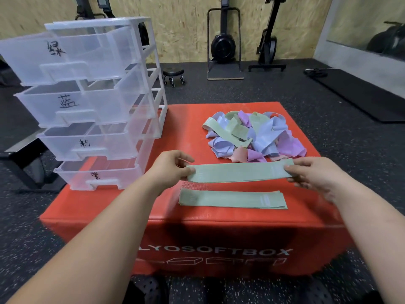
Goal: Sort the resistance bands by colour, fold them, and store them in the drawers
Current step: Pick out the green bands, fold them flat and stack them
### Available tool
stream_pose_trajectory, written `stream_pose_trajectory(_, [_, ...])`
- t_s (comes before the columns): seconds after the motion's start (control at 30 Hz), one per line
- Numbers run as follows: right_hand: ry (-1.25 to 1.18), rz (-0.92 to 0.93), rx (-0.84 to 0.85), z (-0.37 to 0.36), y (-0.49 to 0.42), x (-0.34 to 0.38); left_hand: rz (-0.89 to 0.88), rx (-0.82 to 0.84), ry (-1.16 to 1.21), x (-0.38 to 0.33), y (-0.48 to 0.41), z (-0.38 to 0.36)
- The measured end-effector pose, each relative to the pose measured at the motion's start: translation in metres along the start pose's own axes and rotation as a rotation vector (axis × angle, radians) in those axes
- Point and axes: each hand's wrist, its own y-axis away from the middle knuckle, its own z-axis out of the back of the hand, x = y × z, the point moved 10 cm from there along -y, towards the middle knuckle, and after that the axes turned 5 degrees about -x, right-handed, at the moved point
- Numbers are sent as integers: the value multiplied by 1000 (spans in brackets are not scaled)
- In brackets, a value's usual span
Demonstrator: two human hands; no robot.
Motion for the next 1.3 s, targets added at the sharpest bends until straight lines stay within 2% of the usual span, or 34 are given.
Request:
stream_pose_trajectory(0.23, [204, 26, -33, 1, 14, -25, -22, -81, -222, 16, 17, 4])
stream_pose_trajectory(0.43, [642, 311, -87, -10, 24, -16, -122, -139, -419, 12, 31, 1])
stream_pose_trajectory(0.77, [809, 514, -125, -23, 29, -22, -305, -41, -644, 17, 38, -17])
stream_pose_trajectory(0.87, [790, 542, -84, -20, 27, -16, -309, -28, -671, 15, 33, -14])
stream_pose_trajectory(1.03, [791, 530, 188, -27, 27, -22, -206, 248, -682, 32, 34, -18])
stream_pose_trajectory(1.3, [846, 546, 226, -33, 21, -27, -290, 189, -646, 20, 39, -18])
